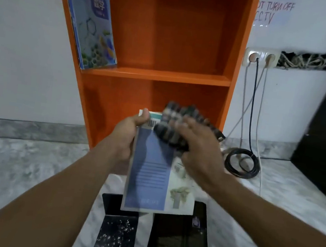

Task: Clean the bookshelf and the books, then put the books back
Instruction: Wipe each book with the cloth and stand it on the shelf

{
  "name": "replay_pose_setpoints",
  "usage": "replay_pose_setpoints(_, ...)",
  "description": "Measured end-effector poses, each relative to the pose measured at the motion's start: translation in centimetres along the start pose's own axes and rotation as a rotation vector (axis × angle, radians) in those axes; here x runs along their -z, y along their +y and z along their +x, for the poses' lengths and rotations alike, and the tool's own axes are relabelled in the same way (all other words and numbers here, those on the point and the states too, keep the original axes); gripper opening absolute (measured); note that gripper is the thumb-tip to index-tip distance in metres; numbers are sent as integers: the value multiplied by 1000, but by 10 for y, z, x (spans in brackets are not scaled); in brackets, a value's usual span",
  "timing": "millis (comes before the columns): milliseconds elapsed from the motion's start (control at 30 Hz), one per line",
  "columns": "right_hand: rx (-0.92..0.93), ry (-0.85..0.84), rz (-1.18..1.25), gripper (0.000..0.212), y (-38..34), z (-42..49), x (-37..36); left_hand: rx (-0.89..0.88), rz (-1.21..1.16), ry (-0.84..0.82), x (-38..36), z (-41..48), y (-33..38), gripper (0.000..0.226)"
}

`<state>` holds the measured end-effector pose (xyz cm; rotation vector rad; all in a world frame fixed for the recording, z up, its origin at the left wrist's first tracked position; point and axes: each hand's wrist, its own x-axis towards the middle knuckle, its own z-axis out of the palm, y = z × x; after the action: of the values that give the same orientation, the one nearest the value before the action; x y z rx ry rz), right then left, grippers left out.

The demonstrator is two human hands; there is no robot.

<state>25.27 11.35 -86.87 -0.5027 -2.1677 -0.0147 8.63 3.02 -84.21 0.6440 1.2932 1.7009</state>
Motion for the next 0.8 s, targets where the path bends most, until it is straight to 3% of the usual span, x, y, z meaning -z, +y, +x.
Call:
replay_pose_setpoints(100,515,-347,58,41,-14,-69,-10,-9,-1,25,-10,3,4,51)
replay_pose_setpoints(133,649,-467,72,41,-15,-78,-6,-26,13,37,-9,5,4,51)
replay_pose_setpoints(167,702,-484,62,44,-14,-75,2,-47,26,43,-9,6,5,50)
replay_pose_setpoints(200,636,-403,79,48,-12,-62,8,-66,38,53,-8,7,6,49)
replay_pose_setpoints(300,113,101,211,47,-11,6,28,-55,14,10,-11,2,9,46)
replay_pose_setpoints(333,-28,198,229,49,-5,29,27,-45,16,-13,-14,1,10,45)
replay_pose_setpoints(400,-96,188,264,57,-5,47,18,-39,17,-20,-24,0,12,47)
replay_pose_setpoints(500,259,-50,129,42,-15,-18,-16,-51,-34,-3,-32,-2,17,49)
replay_pose_setpoints(567,617,-402,87,34,-20,-78,-23,-86,-29,26,-25,-2,18,54)
replay_pose_setpoints(600,736,-574,96,37,-18,-94,-18,-100,-8,52,-18,-2,17,54)
replay_pose_setpoints(633,758,-621,106,42,-16,-98,-9,-109,11,83,-13,-1,17,52)
replay_pose_setpoints(700,557,-422,180,46,-15,-76,6,-121,23,112,-3,1,19,50)
replay_pose_setpoints(800,111,76,292,51,-15,1,21,-107,-17,79,-3,0,20,57)
